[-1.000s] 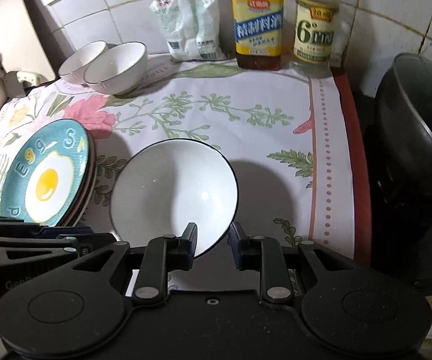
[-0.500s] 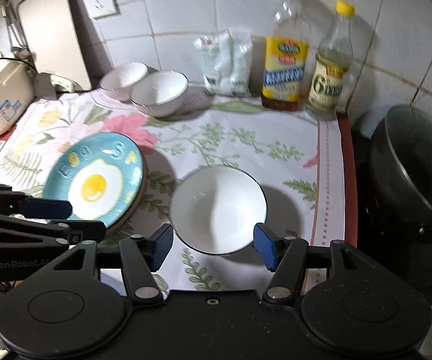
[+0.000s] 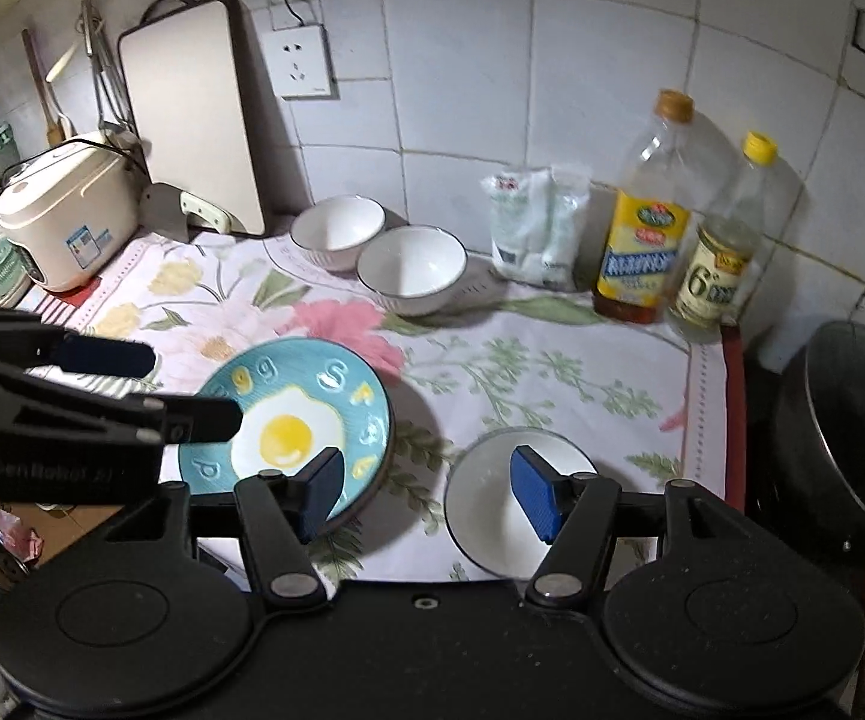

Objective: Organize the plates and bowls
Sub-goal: 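Move both grippers to the white bowl by the wall tiles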

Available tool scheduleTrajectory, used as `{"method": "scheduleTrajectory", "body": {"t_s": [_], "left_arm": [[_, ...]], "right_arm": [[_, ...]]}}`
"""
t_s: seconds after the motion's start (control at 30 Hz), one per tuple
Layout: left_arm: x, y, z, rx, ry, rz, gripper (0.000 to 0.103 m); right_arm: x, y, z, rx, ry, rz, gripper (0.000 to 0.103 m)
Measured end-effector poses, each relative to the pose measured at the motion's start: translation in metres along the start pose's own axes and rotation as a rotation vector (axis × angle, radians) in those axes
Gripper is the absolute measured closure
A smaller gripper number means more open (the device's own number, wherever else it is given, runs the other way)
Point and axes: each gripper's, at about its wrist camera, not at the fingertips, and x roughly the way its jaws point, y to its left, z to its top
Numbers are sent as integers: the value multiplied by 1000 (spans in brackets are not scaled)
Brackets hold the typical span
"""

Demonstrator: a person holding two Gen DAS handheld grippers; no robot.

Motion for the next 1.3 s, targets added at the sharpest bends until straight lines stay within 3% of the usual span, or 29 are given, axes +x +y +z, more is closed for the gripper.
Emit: {"method": "scheduleTrajectory", "body": {"t_s": [0.37, 0.47, 0.7, 1.0, 1.3], "left_arm": [[16, 39, 35, -56, -46, 38, 21], [31, 52, 48, -82, -62, 74, 20], [74, 87, 77, -187, -80, 77, 20], [126, 99, 96, -248, -68, 82, 20], [184, 108, 101, -316, -34, 61, 26]], "right_arm": [[24, 7, 48, -22, -46, 11, 36], [40, 0, 66, -21, -68, 52, 36], [93, -18, 107, 1, -87, 104, 36], [154, -34, 140, 60, -36, 135, 36], [217, -50, 140, 55, 37, 144, 36]]}}
